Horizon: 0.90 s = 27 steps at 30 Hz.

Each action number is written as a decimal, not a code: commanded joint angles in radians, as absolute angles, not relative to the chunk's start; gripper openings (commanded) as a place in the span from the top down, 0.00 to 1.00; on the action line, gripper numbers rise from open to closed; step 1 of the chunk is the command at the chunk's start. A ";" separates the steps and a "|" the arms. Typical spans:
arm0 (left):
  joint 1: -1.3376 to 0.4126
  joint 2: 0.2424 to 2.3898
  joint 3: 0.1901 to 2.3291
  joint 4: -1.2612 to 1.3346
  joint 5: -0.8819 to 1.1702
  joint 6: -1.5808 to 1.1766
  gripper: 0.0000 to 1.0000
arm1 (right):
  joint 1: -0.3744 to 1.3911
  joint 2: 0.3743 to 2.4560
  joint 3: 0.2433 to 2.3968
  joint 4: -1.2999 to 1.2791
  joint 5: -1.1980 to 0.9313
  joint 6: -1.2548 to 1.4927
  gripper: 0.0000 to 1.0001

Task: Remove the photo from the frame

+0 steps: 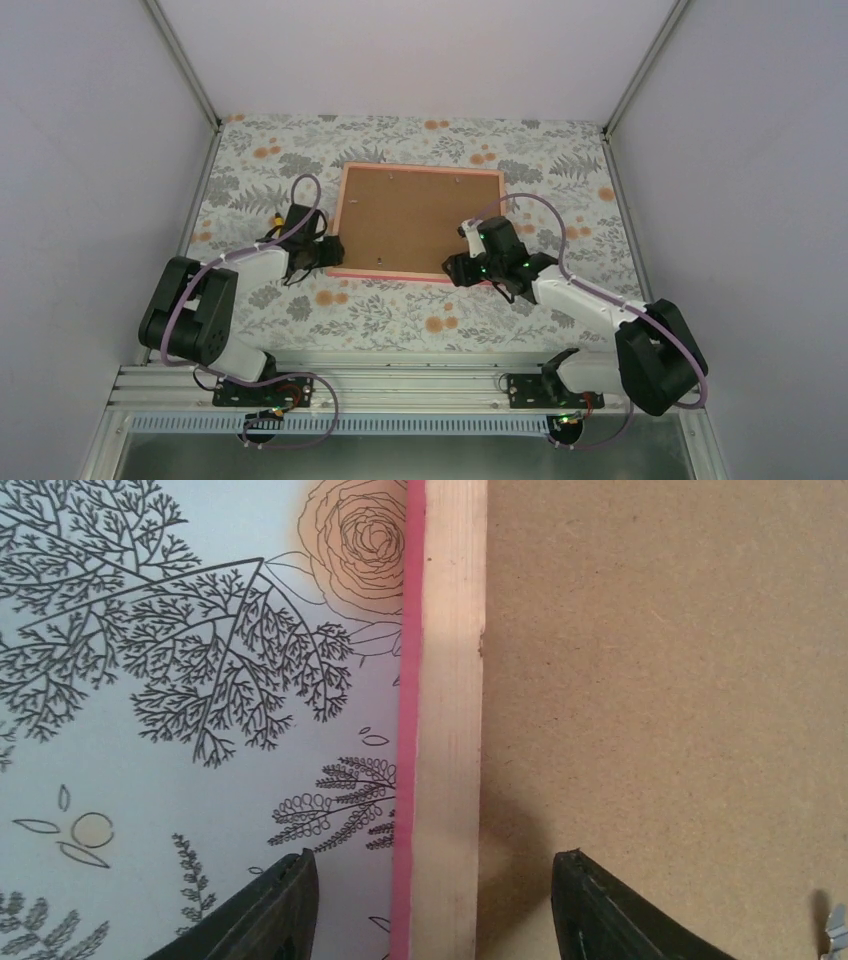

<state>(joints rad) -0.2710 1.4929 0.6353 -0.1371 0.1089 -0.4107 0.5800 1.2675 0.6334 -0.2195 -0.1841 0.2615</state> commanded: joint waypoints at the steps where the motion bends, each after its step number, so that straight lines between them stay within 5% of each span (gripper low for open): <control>1: -0.291 1.505 0.644 -0.137 0.113 -0.383 0.45 | 0.634 1.293 0.680 -0.199 -0.131 0.203 0.32; 20: -0.325 1.453 0.620 -0.158 0.076 -0.381 0.90 | 0.871 1.451 0.786 -0.195 0.034 0.097 0.24; 27: -0.337 1.386 0.628 -0.192 0.054 -0.402 0.96 | 0.962 1.510 0.802 -0.220 0.174 0.054 0.19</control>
<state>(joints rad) -0.3256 1.4487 0.6220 -0.1837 0.0578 -0.3836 0.9169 1.4784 0.7689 -0.2119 0.0570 0.0975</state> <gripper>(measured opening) 0.152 0.806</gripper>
